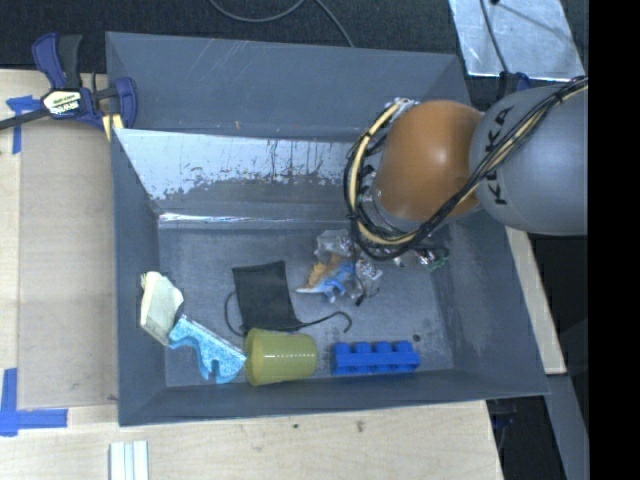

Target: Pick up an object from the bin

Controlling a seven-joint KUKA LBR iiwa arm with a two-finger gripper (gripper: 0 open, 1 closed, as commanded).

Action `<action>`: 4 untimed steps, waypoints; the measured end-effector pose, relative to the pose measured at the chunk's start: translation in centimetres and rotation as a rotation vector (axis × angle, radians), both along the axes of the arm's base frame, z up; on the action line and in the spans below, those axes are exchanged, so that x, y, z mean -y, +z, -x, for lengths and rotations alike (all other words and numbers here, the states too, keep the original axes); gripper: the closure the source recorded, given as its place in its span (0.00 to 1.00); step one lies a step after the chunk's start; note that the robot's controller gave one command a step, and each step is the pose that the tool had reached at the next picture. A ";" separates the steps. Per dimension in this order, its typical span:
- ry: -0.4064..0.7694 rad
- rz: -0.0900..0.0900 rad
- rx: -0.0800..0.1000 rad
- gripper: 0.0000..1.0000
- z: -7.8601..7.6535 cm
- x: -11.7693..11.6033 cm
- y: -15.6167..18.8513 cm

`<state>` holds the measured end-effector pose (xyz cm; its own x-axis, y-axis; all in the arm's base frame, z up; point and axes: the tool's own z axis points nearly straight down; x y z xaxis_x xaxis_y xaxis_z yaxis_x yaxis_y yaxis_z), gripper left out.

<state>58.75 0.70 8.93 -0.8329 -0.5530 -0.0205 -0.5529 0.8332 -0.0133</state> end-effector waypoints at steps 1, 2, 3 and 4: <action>0.000 0.000 0.000 1.00 0.0 0.0 0.0; 0.017 0.000 0.003 1.00 -0.1 -0.4 9.4; 0.016 -0.001 0.003 1.00 -0.1 -0.4 9.4; 0.014 -0.002 0.006 1.00 1.2 -1.0 22.3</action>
Offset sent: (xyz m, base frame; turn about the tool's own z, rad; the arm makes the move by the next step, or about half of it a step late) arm -0.0002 0.0046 0.0937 -0.0210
